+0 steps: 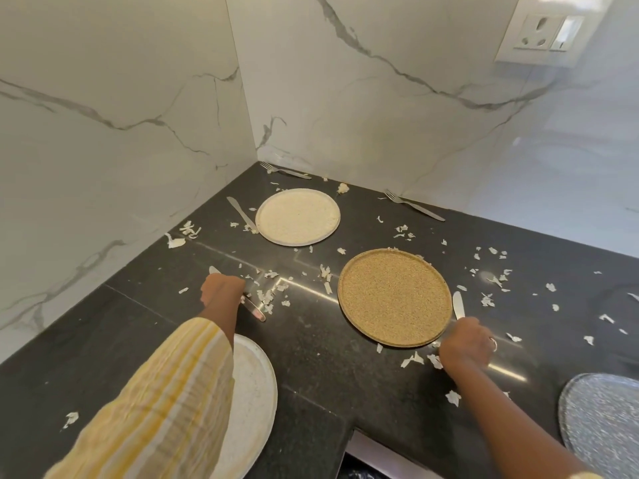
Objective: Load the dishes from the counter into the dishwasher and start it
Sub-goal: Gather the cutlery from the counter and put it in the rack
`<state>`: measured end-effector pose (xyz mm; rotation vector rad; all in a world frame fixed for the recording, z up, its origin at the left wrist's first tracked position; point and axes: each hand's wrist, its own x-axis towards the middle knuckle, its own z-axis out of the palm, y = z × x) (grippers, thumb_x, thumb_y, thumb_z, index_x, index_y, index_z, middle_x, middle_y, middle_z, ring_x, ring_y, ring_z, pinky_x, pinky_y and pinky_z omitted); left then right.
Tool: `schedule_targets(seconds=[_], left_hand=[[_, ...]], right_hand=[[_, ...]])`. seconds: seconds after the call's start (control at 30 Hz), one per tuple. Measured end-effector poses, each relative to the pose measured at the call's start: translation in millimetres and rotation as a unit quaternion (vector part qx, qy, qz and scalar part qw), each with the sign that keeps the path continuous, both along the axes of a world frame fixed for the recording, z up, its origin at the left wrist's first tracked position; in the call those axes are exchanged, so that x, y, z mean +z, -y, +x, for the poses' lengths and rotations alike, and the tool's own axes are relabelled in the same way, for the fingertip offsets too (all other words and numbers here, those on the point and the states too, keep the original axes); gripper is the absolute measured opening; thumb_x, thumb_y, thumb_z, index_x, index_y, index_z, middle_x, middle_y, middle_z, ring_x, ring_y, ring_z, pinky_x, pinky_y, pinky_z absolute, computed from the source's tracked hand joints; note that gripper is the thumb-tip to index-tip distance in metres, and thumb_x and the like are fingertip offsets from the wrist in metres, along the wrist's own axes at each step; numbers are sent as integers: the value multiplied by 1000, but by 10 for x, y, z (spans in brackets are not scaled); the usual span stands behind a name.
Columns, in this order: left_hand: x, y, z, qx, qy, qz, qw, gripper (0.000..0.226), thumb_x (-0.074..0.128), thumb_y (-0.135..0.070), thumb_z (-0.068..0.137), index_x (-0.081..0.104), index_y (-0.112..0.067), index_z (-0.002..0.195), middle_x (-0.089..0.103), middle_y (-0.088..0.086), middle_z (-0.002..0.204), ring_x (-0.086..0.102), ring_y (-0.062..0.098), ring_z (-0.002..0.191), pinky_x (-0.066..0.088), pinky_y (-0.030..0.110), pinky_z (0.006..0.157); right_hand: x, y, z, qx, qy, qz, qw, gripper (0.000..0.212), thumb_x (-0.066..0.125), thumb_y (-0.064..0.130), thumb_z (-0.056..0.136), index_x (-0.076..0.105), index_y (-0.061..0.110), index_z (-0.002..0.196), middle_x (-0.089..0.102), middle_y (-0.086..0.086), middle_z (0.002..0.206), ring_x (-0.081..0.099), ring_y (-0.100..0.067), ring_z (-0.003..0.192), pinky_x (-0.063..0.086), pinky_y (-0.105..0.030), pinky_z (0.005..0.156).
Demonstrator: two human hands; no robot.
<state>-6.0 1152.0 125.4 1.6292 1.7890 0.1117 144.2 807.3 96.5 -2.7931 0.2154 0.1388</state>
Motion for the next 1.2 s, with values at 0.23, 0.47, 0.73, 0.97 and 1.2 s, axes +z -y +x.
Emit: schedule_targets(seconds=[0.23,0.47,0.73,0.97,1.2], left_hand=[[-42,-7,-12,-21,-11,4,1000,34,64,-14,84,59,5,111,66,19,107,67,32,95,56,40,83],[-115,85,-126,-8,71,31,997,33,59,-16,87,60,9,108,64,26,107,63,39,98,53,45,87],[150,996,75,-54,221,73,971,28,53,-22,93,62,4,99,68,16,88,65,27,78,51,25,65],[113,2060,282,-69,364,-71,926,11,39,-8,99,43,-8,109,58,20,100,62,33,89,55,48,74],[33,2900,334,-120,372,-164,905,13,36,-17,101,39,-19,114,59,12,90,63,22,76,52,37,59]], right_hand=[[21,67,22,31,-19,-22,999,21,48,-1,90,58,-6,108,61,-23,105,57,-36,99,48,-38,78],[77,85,21,53,-44,-47,996,23,48,-1,90,63,1,107,63,-17,104,59,-31,98,49,-34,76],[182,224,10,79,-54,-20,995,24,46,8,93,62,5,110,64,-13,105,60,-30,100,50,-36,82],[254,496,-75,145,-46,-7,988,27,42,8,96,57,5,118,63,-12,109,62,-27,101,49,-33,78],[237,775,-184,214,-68,21,974,25,46,3,90,59,5,111,62,-14,112,60,-31,105,48,-34,80]])
